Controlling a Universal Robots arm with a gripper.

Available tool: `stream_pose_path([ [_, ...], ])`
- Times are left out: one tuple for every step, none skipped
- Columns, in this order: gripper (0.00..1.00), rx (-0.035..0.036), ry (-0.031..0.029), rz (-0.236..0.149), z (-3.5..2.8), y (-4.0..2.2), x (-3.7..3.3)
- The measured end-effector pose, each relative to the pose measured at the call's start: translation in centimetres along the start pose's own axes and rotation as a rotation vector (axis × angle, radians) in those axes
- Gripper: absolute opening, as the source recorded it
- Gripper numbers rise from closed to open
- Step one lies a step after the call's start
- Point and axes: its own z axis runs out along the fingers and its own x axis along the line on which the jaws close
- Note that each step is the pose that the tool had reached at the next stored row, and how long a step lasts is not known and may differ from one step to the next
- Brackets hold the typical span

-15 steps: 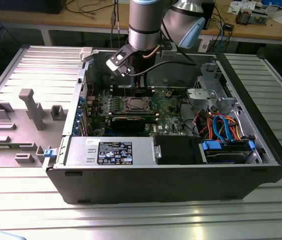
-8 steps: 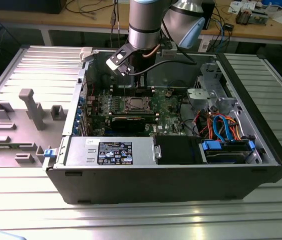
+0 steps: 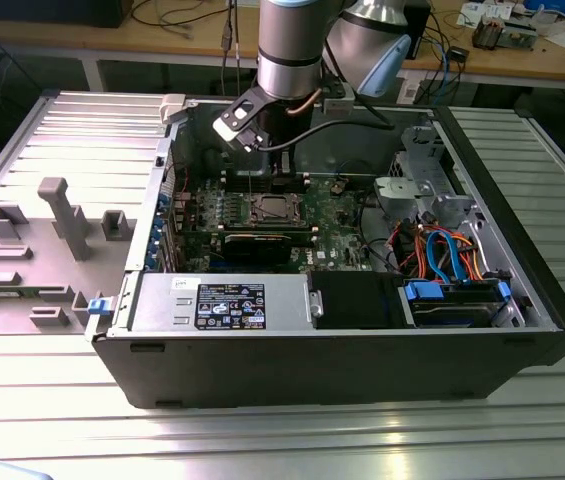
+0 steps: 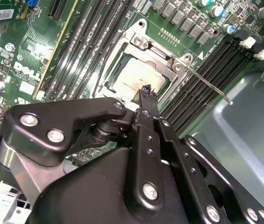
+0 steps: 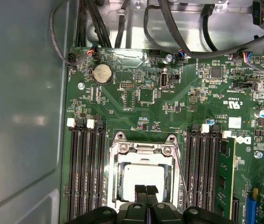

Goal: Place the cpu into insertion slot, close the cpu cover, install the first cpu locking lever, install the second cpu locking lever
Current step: 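Install the first cpu locking lever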

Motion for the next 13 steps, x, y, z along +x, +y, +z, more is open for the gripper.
stream_pose_path([
  [0.11,0.0002,-0.0001,-0.015,0.00,0.00,0.00],
  [0.11,0.0005,-0.0002,-0.027,0.00,0.00,0.00],
  [0.11,0.0007,-0.0003,-0.040,0.00,0.00,0.00],
  [0.11,0.0009,-0.0004,-0.053,0.00,0.00,0.00],
  [0.11,0.0011,-0.0005,-0.062,0.00,0.00,0.00],
  [0.11,0.0011,-0.0004,-0.065,-0.01,0.00,0.00],
  [0.11,0.0012,-0.0006,-0.067,-0.06,0.00,0.00],
  [0.11,0.0012,-0.0004,-0.067,-0.16,0.00,0.01],
  [0.11,0.0012,-0.0005,-0.069,-0.33,0.00,0.01],
  [0.11,0.0012,-0.0004,-0.071,-0.47,0.00,0.01],
  [0.11,0.0013,-0.0005,-0.074,-0.59,0.00,0.01],
  [0.11,0.0012,-0.0005,-0.076,-0.63,0.00,0.01],
  [0.11,0.0012,-0.0003,-0.078,-0.65,0.00,0.02],
])
